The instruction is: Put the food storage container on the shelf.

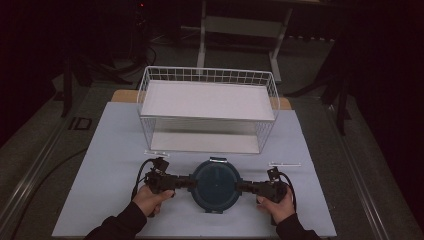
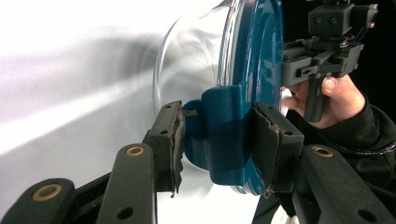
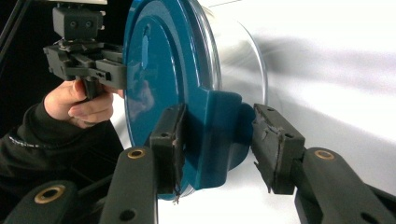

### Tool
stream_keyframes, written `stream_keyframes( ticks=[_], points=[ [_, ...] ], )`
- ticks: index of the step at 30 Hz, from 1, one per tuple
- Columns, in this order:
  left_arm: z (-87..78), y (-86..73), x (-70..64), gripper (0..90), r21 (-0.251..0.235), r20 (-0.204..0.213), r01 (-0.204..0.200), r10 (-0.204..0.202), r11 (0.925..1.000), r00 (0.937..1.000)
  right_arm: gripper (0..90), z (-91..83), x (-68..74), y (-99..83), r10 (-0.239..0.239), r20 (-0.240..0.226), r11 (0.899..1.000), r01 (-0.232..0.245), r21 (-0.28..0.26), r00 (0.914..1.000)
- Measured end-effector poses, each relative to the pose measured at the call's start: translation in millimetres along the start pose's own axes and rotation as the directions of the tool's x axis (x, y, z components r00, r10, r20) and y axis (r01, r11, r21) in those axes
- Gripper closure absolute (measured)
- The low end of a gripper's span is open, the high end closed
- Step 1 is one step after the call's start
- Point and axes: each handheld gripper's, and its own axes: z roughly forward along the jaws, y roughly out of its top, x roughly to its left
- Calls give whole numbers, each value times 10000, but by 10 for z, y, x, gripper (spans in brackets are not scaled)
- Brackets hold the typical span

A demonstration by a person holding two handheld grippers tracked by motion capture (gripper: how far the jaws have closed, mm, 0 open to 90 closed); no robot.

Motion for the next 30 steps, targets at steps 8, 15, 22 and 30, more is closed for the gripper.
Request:
stream_keyframes(
  ticks=[8, 15, 22, 30],
  points=[
    [-26, -46, -13, 564, -59, -147, 104, -104, 9999, 9998, 561, 14, 95, 7, -301, 272, 9995, 303, -79, 9992],
    [-53, -20, -65, 566, -387, -350, 37, -50, 9992, 9994, 565, 7, 107, 19, -164, 254, 9998, 167, -91, 9995],
    [-168, 143, -96, 565, -676, -433, -501, 472, 9965, 9979, 565, 8, 204, 179, -647, 293, 9970, 659, -408, 9975],
    [-252, 348, -84, 564, -1309, -677, -1073, 991, 9856, 9928, 565, 26, 265, 453, -1243, 458, 9874, 1281, -932, 9912]
  ],
)
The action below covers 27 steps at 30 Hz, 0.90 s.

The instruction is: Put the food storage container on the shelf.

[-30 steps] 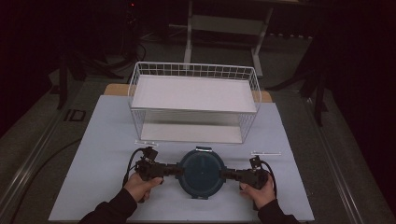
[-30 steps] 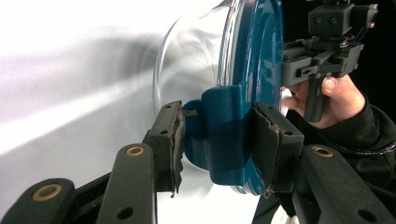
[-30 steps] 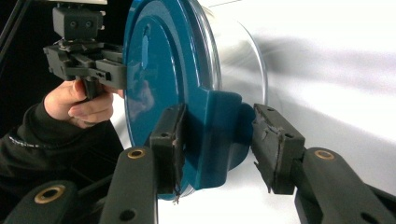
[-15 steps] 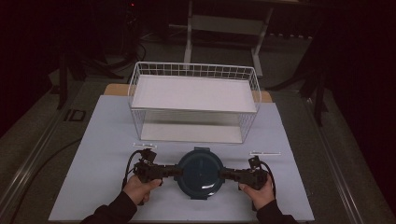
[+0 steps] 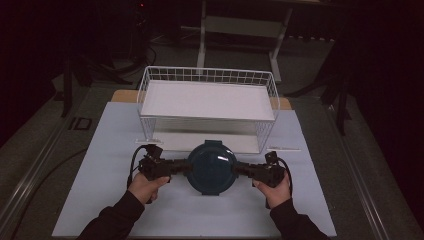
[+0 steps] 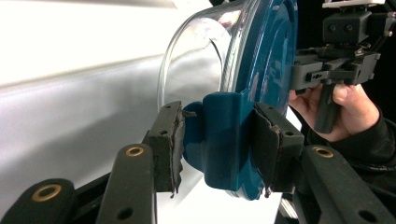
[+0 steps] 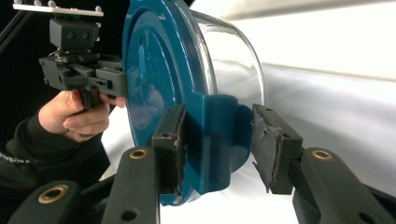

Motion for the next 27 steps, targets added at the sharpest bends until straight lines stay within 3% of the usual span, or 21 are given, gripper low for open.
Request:
stream_keyframes(
  ticks=[6, 20, 24, 27],
  points=[
    [34, 100, 112, 564, -209, -94, -179, 177, 9996, 9998, 565, 72, -62, 158, -297, 117, 9995, 298, -90, 9995],
    [281, 205, 511, 562, -255, -405, 43, -53, 9997, 9992, 563, 338, -448, 273, 37, 443, 9997, -26, -234, 9990],
    [330, 230, 580, 561, -333, -456, 170, -185, 9993, 9988, 563, 391, -507, 276, 173, 575, 9995, -158, -259, 9982],
    [364, 253, 616, 560, -431, -445, 30, -49, 9991, 9990, 562, 404, -549, 293, 186, 672, 9993, -165, -322, 9976]
  ],
)
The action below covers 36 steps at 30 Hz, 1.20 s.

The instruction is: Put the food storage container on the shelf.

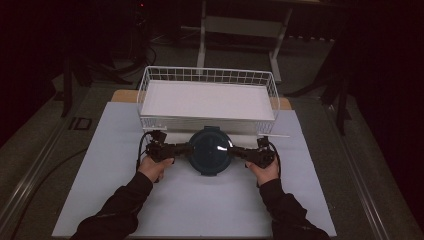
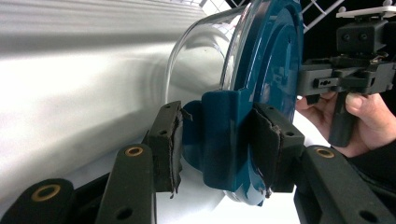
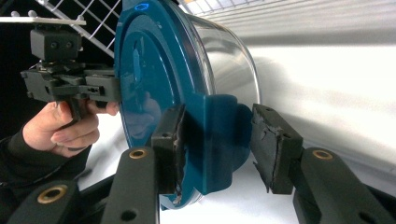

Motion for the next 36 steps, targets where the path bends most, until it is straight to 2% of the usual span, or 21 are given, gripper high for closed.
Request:
stream_keyframes(
  ticks=[4, 7, 14, 19, 20, 23, 24, 25, 27, 30, 36],
  points=[
    [24, 34, 15, 559, -233, -156, -276, 273, 9993, 9995, 562, 9, -30, 21, -32, 20, 9999, 33, -168, 10000],
    [53, 36, 55, 557, -255, -199, -265, 260, 9993, 9995, 562, 28, -55, 39, -145, 126, 9996, 148, -241, 9998],
    [61, 47, 115, 556, -367, -81, -141, 139, 9992, 9999, 562, 60, -67, 58, -46, 125, 9996, 50, -284, 9999],
    [84, 35, 164, 552, -660, 63, 306, -302, 9973, 9995, 552, 84, -95, 62, -55, 93, 9990, 59, -452, 9999],
    [84, 39, 162, 552, -624, 36, 249, -247, 9977, 9997, 551, 91, -106, 65, -147, 135, 9986, 154, -515, 9998],
    [97, 48, 154, 551, -662, -76, 129, -135, 9977, 9999, 539, 89, -131, 59, -47, 96, 9985, 52, -536, 9999],
    [114, 49, 144, 542, -613, -189, 229, -241, 9979, 9995, 526, 92, -111, 62, -276, 500, 9983, 301, -504, 9984],
    [123, 45, 173, 526, -620, -33, 520, -523, 9967, 9986, 524, 105, -94, 65, -436, 653, 9976, 469, -507, 9969],
    [131, 23, 208, 513, -791, 51, 593, -591, 9951, 9982, 520, 116, -97, 80, -381, 733, 9978, 419, -510, 9966],
    [129, 22, 181, 495, -907, -254, 251, -275, 9956, 9993, 519, 124, -82, 84, -508, 864, 9967, 560, -595, 9950],
    [134, 62, 150, 487, -1054, -689, 214, -288, 9942, 9972, 483, 141, -82, 98, -448, 1043, 9957, 529, -760, 9935]
  ],
)
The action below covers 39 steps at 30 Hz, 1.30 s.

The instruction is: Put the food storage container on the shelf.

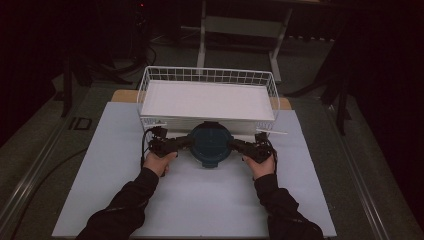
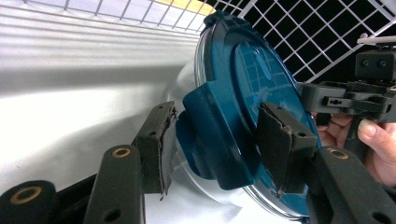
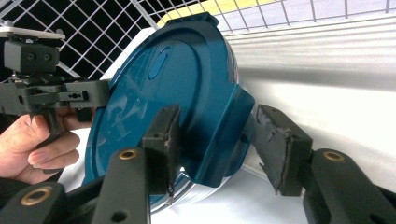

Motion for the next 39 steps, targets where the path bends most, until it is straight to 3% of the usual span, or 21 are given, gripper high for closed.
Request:
stream_keyframes(
  ticks=[2, 7, 10, 12, 14, 15, 17, 18, 20, 22, 23, 28, 30, 31, 39],
  points=[
    [4, 14, -15, 481, -77, -286, -208, 206, 9998, 9994, 465, 9, -5, 9, 25, 92, 10000, -24, -45, 10000],
    [17, 37, -24, 461, -61, -497, -285, 281, 9996, 9984, 456, 30, 21, 51, -183, 340, 9998, 186, -82, 9993],
    [4, 36, -43, 420, -194, -161, -237, 233, 9995, 9996, 441, 25, 58, 71, -263, 322, 9995, 268, -156, 9991],
    [-16, 28, -66, 355, -116, 197, -552, 554, 9984, 9983, 429, 26, 89, 77, -397, 309, 9992, 400, -83, 9987],
    [-40, 26, -94, 335, -125, 359, -622, 626, 9980, 9974, 418, 13, 144, 79, -454, 446, 9990, 454, 1, 9980],
    [-55, 23, -112, 297, -123, 375, -633, 638, 9979, 9973, 418, 7, 159, 82, -699, 428, 9975, 702, -59, 9966],
    [-75, 18, -134, 199, -95, 310, -704, 707, 9975, 9970, 415, -23, 184, 85, -644, 451, 9979, 647, -46, 9969],
    [-109, 8, -153, 146, 3, 538, -774, 773, 9970, 9956, 410, -35, 195, 87, -763, 464, 9970, 768, -107, 9960],
    [-126, 2, -164, 141, 106, 524, -828, 822, 9965, 9952, 409, -46, 205, 89, -803, 434, 9967, 808, -102, 9958],
    [-150, -15, -179, 56, 243, 627, -970, 953, 9950, 9935, 399, -69, 239, 83, -774, 355, 9968, 780, -153, 9964],
    [-199, -44, -209, 31, 213, 692, -1231, 1214, 9922, 9902, 387, -84, 282, 76, -935, 261, 9955, 938, -96, 9953],
    [-293, -78, -245, 0, 249, 589, -1342, 1325, 9906, 9894, 366, -136, 368, 65, -1096, 221, 9936, 1102, -264, 9937],
    [-348, -104, -279, 0, 324, 430, -1539, 1525, 9875, 9874, 367, -165, 418, 68, -1257, 272, 9913, 1267, -360, 9917],
    [-381, -138, -319, 0, 479, 131, -1831, 1826, 9819, 9831, 372, -184, 469, 70, -1318, 137, 9903, 1323, -425, 9912],
    [-506, -265, -429, 0, 920, 140, -2200, 2197, 9711, 9755, 430, -195, 710, -6, -1622, -303, 9865, 1614, -265, 9863]
  ],
)
